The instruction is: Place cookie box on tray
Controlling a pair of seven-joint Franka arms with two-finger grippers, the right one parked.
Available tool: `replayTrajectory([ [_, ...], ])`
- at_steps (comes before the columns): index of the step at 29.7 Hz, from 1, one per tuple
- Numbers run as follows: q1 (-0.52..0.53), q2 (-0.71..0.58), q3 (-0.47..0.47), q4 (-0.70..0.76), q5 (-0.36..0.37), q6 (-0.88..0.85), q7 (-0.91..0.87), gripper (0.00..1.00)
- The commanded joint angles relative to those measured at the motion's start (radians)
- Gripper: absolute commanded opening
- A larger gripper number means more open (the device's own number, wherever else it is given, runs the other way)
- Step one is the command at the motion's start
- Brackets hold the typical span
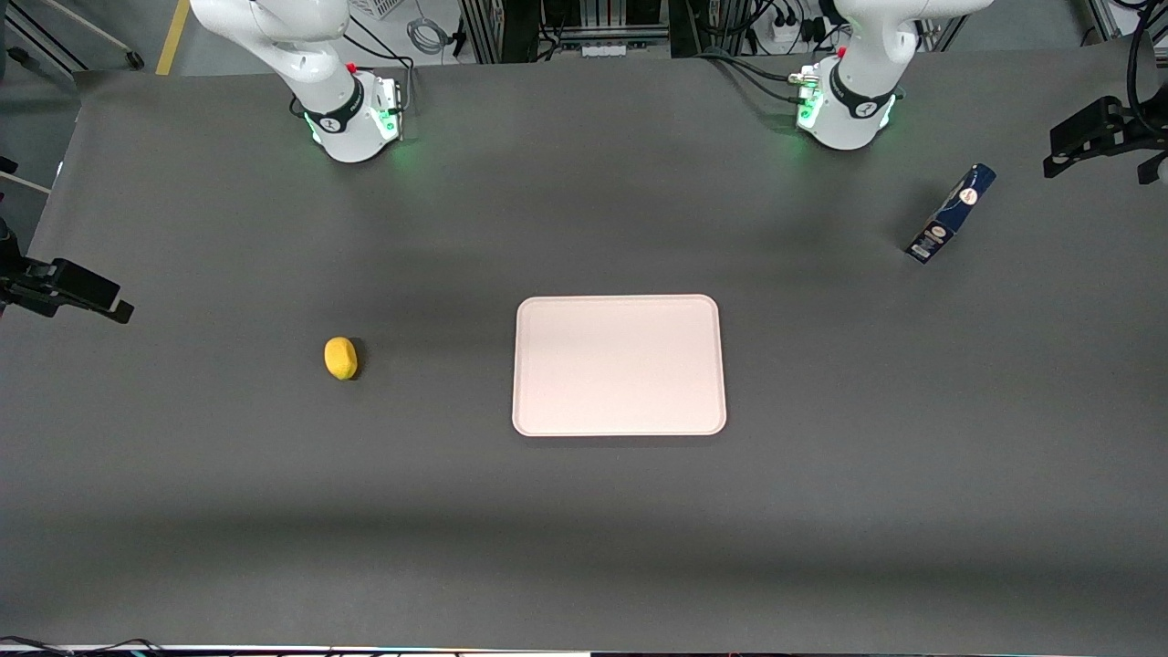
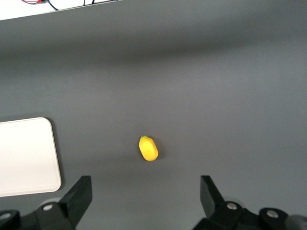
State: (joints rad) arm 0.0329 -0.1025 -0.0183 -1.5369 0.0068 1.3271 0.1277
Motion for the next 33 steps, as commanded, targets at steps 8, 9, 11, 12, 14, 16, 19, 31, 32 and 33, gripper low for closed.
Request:
replayTrajectory([
  [8, -0.004, -0.017, 0.0, -0.011, -0.005, -0.014, -0.016, 1.0],
  [9, -0.004, -0.017, 0.0, -0.011, -0.005, -0.014, -0.016, 1.0],
  [11, -0.004, -0.017, 0.0, -0.011, -0.005, -0.014, -0.016, 1.0],
  [12, -0.004, -0.017, 0.0, -0.011, -0.005, -0.014, -0.016, 1.0],
  [14, -0.004, -0.017, 0.0, -0.012, -0.005, -0.014, -0.016, 1.0],
  [16, -0.005, -0.016, 0.0, -0.012, -0.005, -0.014, -0.016, 1.0],
  [19, -0.004, -0.016, 0.001, -0.012, -0.005, -0.014, -0.011, 1.0],
  [31, -0.002, -0.017, 0.001, -0.011, -0.001, -0.032, -0.003, 1.0],
  [32, -0.002, -0.017, 0.001, -0.011, 0.001, -0.031, -0.003, 1.0],
  [33, -0.002, -0.017, 0.001, -0.011, 0.001, -0.032, -0.003, 1.0],
])
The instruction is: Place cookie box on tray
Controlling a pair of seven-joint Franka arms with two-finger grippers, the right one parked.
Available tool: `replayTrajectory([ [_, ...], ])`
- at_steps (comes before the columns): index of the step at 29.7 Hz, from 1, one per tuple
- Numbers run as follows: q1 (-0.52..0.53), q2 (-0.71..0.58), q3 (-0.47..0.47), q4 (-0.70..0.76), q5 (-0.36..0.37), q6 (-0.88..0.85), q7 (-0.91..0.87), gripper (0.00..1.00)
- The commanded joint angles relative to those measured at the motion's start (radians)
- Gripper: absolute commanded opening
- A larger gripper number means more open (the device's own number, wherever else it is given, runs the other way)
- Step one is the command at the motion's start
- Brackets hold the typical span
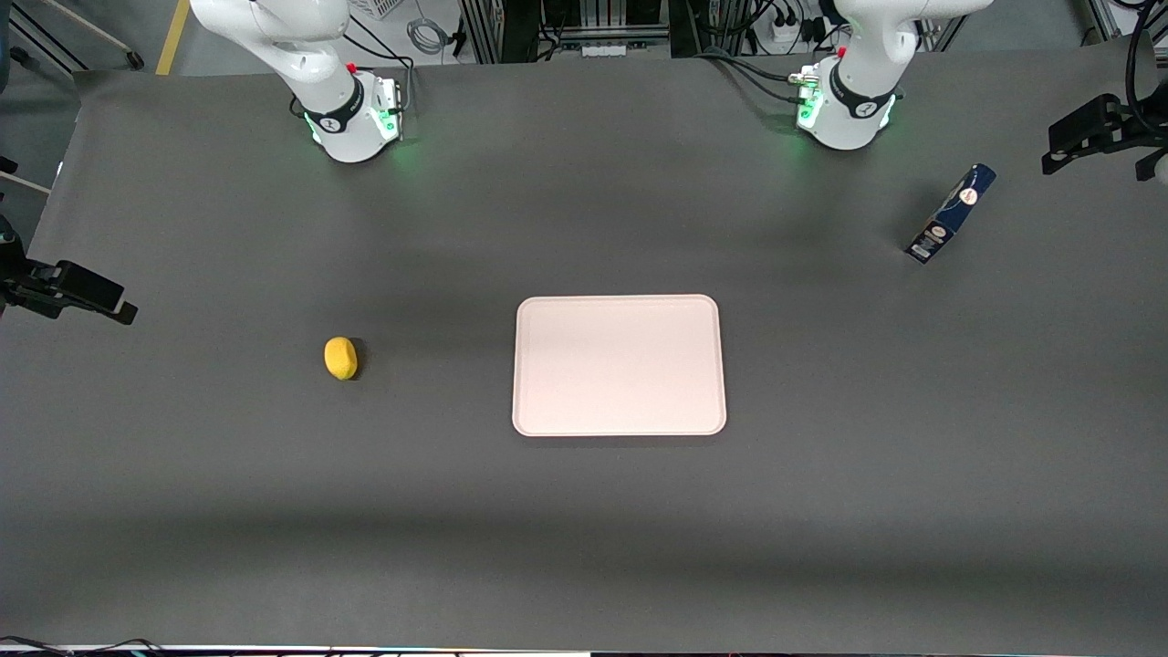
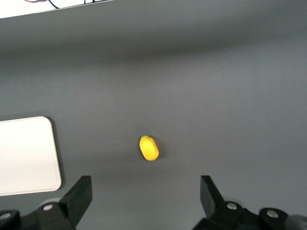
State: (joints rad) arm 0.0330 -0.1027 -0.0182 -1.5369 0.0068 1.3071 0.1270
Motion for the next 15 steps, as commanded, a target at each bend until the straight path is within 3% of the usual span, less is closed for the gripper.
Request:
replayTrajectory([
  [1, -0.002, -0.017, 0.001, -0.009, 0.001, -0.012, -0.003, 1.0],
  [15, -0.002, -0.022, 0.001, -0.008, 0.002, -0.022, -0.001, 1.0],
])
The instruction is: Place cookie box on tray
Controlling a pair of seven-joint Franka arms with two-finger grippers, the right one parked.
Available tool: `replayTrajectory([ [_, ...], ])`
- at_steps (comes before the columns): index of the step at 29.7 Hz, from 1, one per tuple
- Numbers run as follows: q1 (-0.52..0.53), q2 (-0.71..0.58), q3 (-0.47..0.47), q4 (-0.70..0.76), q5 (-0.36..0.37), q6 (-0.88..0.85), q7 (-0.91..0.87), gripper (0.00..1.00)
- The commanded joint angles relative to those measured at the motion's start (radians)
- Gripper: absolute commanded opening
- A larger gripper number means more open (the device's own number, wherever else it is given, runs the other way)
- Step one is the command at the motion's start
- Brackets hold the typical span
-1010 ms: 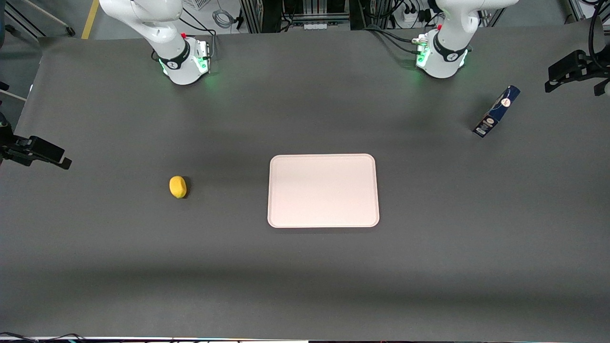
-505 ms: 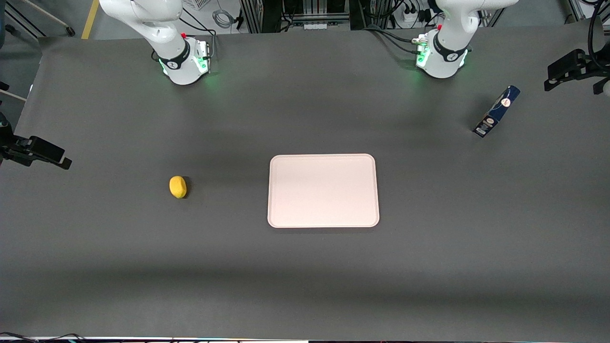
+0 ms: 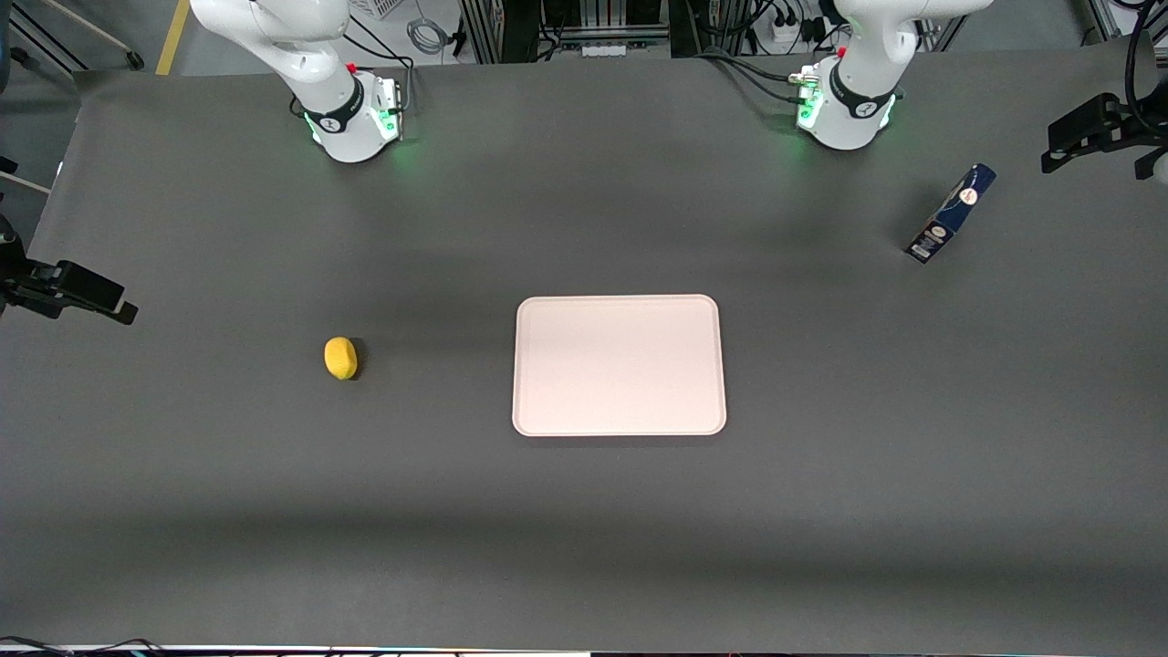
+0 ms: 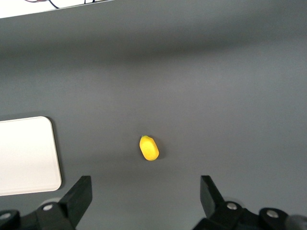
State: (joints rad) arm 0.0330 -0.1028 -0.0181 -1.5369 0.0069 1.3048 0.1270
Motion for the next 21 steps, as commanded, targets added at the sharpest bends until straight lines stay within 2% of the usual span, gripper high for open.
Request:
replayTrajectory([
  [1, -0.002, -0.021, 0.0, -0.006, 0.005, -0.027, -0.001, 1.0],
  [6, 0.005, -0.079, 0.012, 0.001, 0.024, -0.097, 0.071, 1.0],
  [11, 0.01, -0.155, 0.02, 0.0, 0.137, -0.206, 0.245, 1.0],
  [14, 0.008, -0.199, 0.056, -0.015, 0.153, -0.226, 0.321, 1.0],
  [18, 0.008, -0.256, 0.093, -0.109, 0.157, -0.211, 0.408, 1.0],
  [21, 0.008, -0.322, 0.095, -0.236, 0.192, -0.152, 0.424, 1.0],
])
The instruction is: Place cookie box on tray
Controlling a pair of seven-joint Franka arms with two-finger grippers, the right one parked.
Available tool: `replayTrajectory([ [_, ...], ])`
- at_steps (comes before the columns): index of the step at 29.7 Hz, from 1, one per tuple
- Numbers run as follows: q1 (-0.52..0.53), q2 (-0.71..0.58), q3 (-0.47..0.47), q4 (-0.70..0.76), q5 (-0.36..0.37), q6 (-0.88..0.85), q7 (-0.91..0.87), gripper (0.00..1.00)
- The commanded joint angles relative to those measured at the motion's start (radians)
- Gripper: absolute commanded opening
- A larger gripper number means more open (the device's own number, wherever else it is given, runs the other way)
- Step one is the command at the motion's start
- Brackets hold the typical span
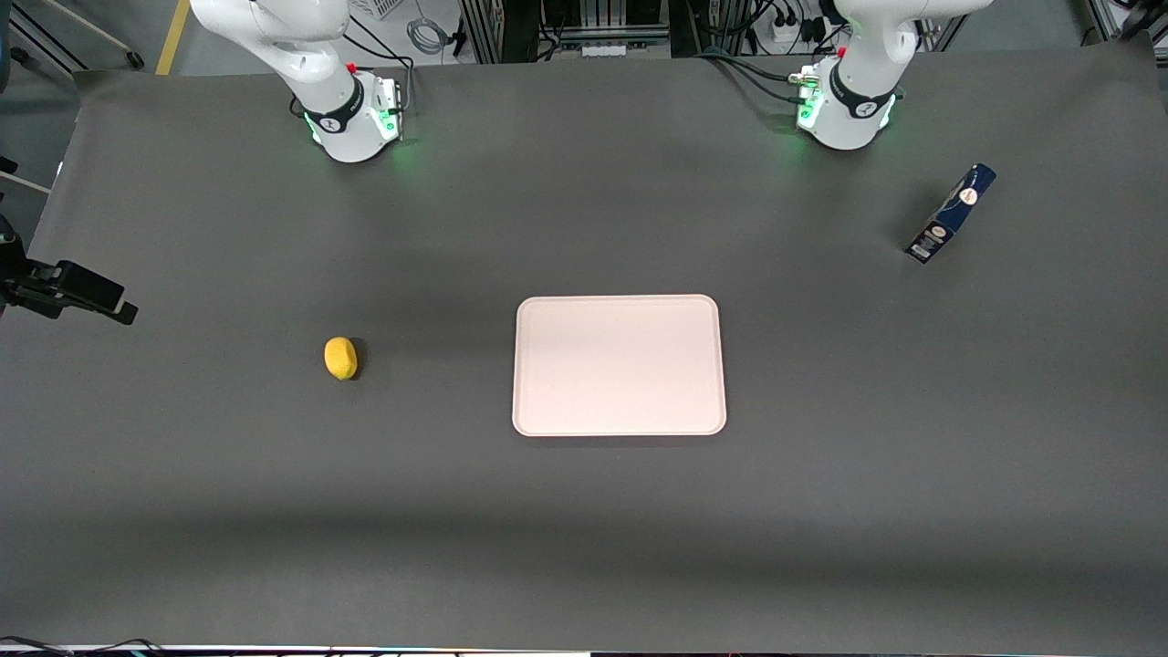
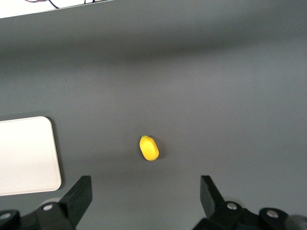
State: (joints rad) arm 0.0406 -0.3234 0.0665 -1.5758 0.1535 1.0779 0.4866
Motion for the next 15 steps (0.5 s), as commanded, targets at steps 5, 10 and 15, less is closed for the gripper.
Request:
replayTrajectory([
  [5, 0.001, -0.242, 0.015, -0.462, 0.052, 0.229, 0.069, 1.0],
  [10, 0.002, -0.325, 0.029, -0.673, 0.052, 0.374, 0.069, 1.0],
  [15, 0.004, -0.381, 0.067, -0.854, 0.069, 0.528, 0.111, 1.0],
])
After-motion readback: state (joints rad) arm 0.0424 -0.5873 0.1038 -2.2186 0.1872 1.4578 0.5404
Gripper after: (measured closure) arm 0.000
